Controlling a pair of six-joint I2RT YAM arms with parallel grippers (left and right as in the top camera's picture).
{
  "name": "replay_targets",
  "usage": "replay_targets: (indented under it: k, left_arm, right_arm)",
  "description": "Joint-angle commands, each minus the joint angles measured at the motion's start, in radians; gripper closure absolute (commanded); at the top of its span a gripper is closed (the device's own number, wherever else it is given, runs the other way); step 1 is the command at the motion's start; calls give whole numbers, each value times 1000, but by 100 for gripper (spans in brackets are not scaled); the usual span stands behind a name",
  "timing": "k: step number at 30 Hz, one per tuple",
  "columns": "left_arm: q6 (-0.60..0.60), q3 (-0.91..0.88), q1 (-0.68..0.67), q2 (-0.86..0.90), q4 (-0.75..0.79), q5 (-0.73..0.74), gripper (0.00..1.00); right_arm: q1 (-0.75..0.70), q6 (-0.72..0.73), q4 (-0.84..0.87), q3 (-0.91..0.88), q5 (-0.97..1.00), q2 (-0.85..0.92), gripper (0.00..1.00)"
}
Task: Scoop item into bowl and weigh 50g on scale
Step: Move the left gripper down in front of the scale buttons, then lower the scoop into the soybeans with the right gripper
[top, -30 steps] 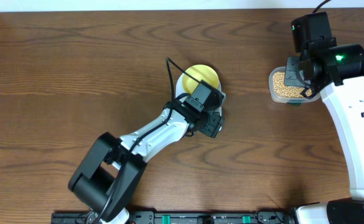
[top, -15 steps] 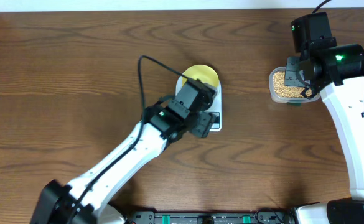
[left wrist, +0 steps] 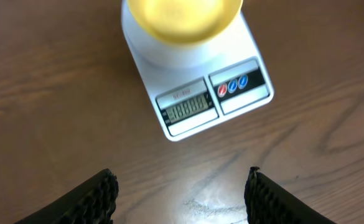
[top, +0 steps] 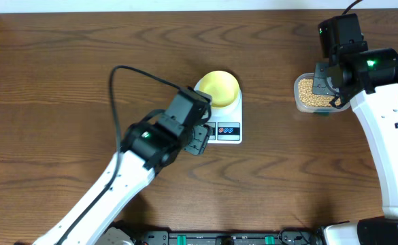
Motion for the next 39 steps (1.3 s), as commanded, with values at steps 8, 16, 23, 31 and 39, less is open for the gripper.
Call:
replay_targets:
  k: [8,16,23,31,39]
  left_arm:
    - [-24,31,15,-94,-12,-20,32]
    - [-24,31,15,-93,-11,-20,31]
    - [-24,31,15,-93,-12,-20,31]
    - [-24,31,15,-93,-12,-20,31]
    - [-24,31,15,-93,-12,-20,31]
  right_arm:
    - [-8,68,-29,3,115,8,99]
    - [-33,97,67,-114,87,17,99]
    - [-34,101,166,-201,84,21,99]
    - [-34,100,264,-298,85,23,99]
    - [-40,87,362,-356,85,75,99]
